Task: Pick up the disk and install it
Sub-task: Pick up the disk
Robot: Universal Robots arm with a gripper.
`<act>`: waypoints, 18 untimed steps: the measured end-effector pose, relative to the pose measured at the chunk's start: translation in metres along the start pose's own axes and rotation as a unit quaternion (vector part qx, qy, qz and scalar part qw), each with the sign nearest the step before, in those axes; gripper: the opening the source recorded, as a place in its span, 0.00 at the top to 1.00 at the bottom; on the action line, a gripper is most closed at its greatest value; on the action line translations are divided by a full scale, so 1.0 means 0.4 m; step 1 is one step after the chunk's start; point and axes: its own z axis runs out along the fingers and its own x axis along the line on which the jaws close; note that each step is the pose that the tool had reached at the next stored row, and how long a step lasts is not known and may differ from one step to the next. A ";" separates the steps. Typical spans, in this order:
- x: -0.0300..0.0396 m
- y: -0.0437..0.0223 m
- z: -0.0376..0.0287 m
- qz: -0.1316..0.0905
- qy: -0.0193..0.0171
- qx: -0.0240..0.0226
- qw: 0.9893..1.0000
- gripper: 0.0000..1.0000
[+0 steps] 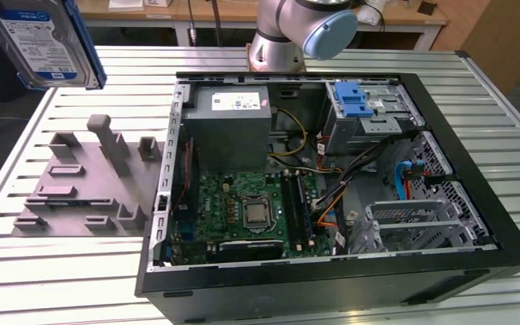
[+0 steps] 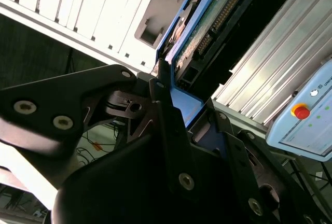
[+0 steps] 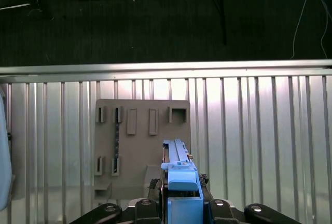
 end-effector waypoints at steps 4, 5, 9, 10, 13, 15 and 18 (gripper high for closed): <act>0.000 -0.004 0.000 0.000 0.000 0.000 1.000 0.63; 0.000 -0.005 0.000 0.000 0.000 0.000 1.000 0.63; 0.000 -0.010 0.000 0.000 0.000 0.000 1.000 0.63; 0.000 -0.011 0.000 0.000 0.000 0.000 1.000 0.63; -0.001 -0.013 0.000 0.000 0.000 0.000 1.000 0.63; -0.001 -0.014 0.000 0.000 0.000 0.000 1.000 0.63; -0.001 -0.016 0.000 0.000 0.000 0.000 1.000 0.63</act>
